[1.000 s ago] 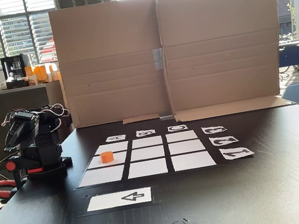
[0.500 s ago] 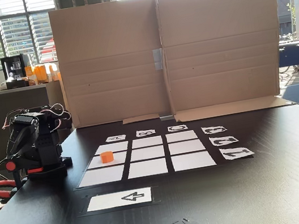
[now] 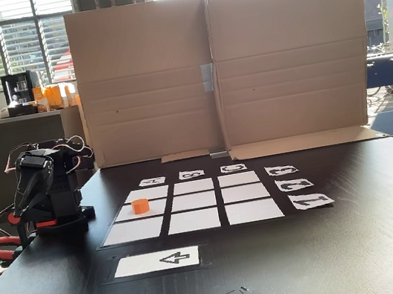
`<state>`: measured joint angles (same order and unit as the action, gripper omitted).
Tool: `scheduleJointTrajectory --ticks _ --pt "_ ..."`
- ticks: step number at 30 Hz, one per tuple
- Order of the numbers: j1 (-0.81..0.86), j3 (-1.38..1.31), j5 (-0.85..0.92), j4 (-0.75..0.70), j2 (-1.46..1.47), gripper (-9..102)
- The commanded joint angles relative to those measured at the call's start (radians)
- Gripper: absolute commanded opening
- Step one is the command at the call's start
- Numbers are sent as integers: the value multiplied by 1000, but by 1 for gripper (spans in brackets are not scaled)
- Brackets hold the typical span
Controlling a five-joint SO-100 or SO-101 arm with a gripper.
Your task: Pick up the round, orange token and place it in the grid on square A2.
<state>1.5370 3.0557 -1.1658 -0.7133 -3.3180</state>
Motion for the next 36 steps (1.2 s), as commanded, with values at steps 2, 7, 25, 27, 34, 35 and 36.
scheduleJointTrajectory --ticks 2,7,25,27,34,35,36 --pt "-9 3 -3 -6 -8 0" --pt "-9 3 -2 -6 -8 2" --pt "-17 3 -166 41 -8 0" --pt "-23 3 -201 34 -8 0" --pt "-46 3 -230 29 -8 0" --pt "-43 3 -230 29 -8 0" --pt "-40 3 -229 29 -8 0"
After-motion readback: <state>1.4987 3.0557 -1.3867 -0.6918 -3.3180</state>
